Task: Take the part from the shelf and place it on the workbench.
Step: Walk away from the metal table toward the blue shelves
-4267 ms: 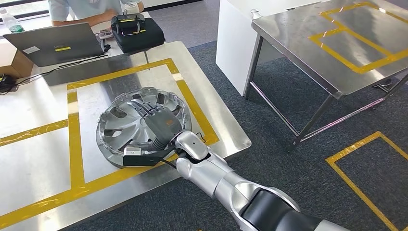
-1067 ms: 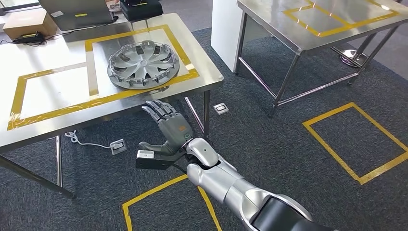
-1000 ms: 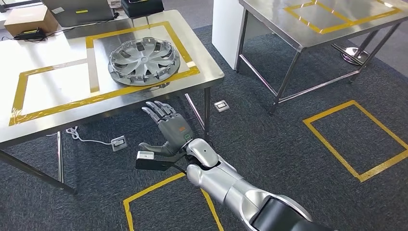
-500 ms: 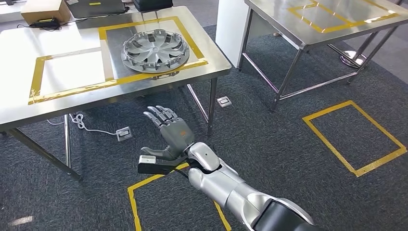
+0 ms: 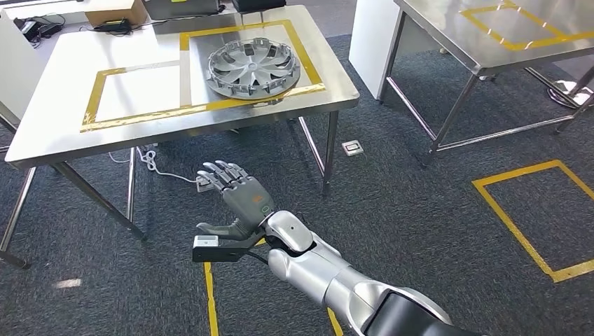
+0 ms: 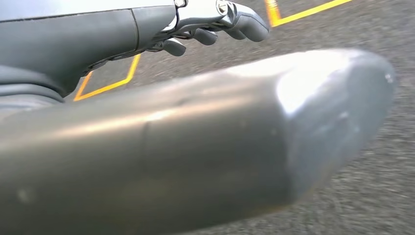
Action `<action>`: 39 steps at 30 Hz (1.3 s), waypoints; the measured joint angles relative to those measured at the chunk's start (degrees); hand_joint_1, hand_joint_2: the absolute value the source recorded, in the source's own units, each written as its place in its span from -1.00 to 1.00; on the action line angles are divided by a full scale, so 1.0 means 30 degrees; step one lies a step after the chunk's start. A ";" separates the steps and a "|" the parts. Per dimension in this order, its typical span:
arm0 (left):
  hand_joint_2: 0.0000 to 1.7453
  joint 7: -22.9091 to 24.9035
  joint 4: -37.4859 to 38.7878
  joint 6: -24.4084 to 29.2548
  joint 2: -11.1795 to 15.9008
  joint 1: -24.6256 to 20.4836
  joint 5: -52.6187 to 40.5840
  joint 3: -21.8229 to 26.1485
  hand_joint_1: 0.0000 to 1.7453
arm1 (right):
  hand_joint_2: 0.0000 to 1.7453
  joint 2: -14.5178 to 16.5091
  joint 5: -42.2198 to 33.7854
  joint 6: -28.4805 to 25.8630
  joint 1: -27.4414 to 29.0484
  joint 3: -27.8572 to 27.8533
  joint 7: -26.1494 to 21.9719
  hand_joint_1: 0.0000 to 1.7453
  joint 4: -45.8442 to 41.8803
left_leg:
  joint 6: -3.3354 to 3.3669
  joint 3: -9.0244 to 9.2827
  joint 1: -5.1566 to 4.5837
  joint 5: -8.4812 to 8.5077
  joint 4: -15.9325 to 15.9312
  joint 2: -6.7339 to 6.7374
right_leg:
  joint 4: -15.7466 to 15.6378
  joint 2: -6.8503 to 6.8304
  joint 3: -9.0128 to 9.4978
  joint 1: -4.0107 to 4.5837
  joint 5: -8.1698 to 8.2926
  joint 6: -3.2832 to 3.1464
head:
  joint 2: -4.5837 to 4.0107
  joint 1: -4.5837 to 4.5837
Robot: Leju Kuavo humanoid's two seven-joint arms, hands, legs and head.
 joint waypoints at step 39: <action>-1.00 0.0226 -0.0009 -0.5117 0.1472 0.1093 0.7634 -0.5719 -1.00 | -1.00 -0.0991 -0.7682 0.3386 0.4486 -0.3170 0.2456 -1.00 0.1982 | 0.0291 0.1810 -0.0007 0.3141 -0.5437 -0.0139 | 0.0384 0.0895 0.0309 -0.0121 -0.0675 0.0571 | 0.0000 -0.0067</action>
